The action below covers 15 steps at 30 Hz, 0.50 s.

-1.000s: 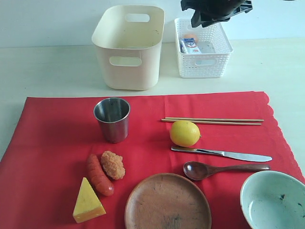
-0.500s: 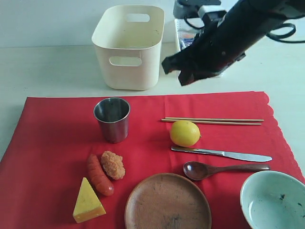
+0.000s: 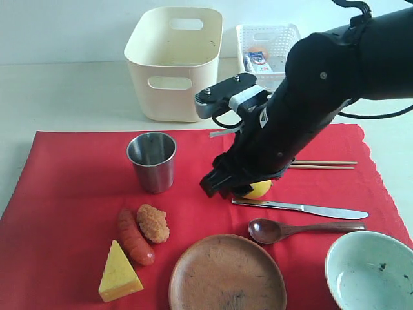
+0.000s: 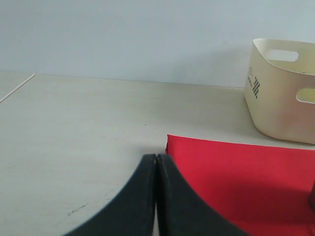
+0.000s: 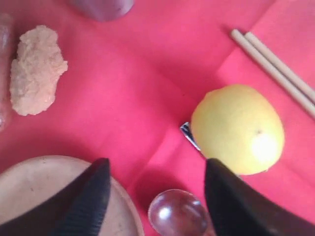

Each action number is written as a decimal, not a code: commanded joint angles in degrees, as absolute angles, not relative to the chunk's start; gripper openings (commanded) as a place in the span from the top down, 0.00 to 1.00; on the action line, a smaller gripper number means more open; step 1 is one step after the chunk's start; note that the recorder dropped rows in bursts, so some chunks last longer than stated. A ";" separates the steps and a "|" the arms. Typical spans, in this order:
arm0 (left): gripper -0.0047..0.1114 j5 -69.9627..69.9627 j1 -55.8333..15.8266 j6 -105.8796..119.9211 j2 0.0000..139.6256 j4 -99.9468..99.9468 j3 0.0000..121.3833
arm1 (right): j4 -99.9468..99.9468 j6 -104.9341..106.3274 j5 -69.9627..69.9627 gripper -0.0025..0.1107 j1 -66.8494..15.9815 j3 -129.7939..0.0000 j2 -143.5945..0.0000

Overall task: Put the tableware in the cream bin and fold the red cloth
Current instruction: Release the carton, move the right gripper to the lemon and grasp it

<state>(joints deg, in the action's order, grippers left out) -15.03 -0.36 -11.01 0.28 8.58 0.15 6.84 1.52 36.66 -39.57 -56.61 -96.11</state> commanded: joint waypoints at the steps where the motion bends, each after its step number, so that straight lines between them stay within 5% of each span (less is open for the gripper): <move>1: 0.94 -14.69 -0.80 -10.96 0.00 8.81 0.00 | -1.89 -5.05 33.39 0.28 -39.70 -56.41 -96.93; 15: 0.94 -14.69 -0.80 -10.96 0.00 8.81 0.00 | -9.10 -10.77 20.41 0.26 -35.79 -56.41 -111.59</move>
